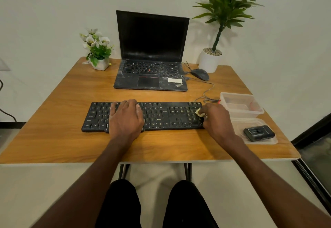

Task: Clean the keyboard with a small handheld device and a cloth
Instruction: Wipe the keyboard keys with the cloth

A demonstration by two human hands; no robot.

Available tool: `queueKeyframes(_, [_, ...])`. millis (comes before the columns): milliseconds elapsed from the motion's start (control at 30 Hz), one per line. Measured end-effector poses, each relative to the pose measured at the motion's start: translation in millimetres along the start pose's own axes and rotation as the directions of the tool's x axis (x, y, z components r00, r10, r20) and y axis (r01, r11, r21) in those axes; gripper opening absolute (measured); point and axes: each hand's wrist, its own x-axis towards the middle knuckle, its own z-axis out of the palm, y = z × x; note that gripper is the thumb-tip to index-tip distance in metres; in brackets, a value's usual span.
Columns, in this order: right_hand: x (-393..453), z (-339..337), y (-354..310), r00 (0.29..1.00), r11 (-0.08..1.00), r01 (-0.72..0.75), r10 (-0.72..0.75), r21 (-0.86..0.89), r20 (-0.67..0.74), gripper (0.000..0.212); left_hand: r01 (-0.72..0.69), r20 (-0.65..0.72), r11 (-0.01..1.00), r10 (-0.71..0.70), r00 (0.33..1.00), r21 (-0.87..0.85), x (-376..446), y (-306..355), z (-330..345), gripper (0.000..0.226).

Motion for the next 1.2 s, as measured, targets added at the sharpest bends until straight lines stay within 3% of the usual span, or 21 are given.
queueKeyframes(133, [1,-5,3,0.999,0.982,0.05,-0.052,0.18,0.004,0.035,-0.01,-0.012,1.0,0.01,1.0,-0.008,0,1,0,0.032])
queueKeyframes(267, [6,-6,5,0.978,0.981,0.194,-0.194,0.01,0.07,0.036,-0.02,-0.013,1.0,0.019,1.0,-0.018,-1,-1,1,0.032])
queueKeyframes(400, [9,-11,-4,0.999,0.987,-0.033,0.033,-0.158,-0.003,0.024,-0.017,-0.014,1.0,0.017,1.0,-0.017,-1,0,2,0.031])
queueKeyframes(600, [0,-13,2,0.981,0.976,-0.161,0.174,-0.144,0.081,0.022,-0.012,-0.009,1.0,0.012,1.0,-0.003,0,-1,3,0.031])
queueKeyframes(700, [12,-22,9,0.971,0.973,-0.229,0.232,-0.038,0.062,0.026,-0.011,-0.008,1.0,0.011,1.0,0.002,0,-1,4,0.032])
queueKeyframes(767, [13,-22,6,0.971,0.971,-0.237,0.237,-0.012,0.037,0.03,-0.008,-0.004,1.0,0.008,1.0,0.001,0,-2,4,0.032])
queueKeyframes(900, [5,-19,0,0.971,0.979,-0.196,0.201,-0.051,0.129,0.03,-0.021,-0.018,1.0,0.021,1.0,0.016,1,-3,5,0.036])
queueKeyframes(1033, [13,-29,1,0.959,0.958,-0.279,0.273,0.065,0.08,0.028,-0.022,-0.038,1.0,0.022,0.999,0.013,0,-3,6,0.033])
queueKeyframes(1200, [5,-18,-13,0.97,0.977,-0.209,0.212,-0.041,0.118,0.02,-0.036,-0.047,0.999,0.036,0.998,0.013,0,-2,5,0.034])
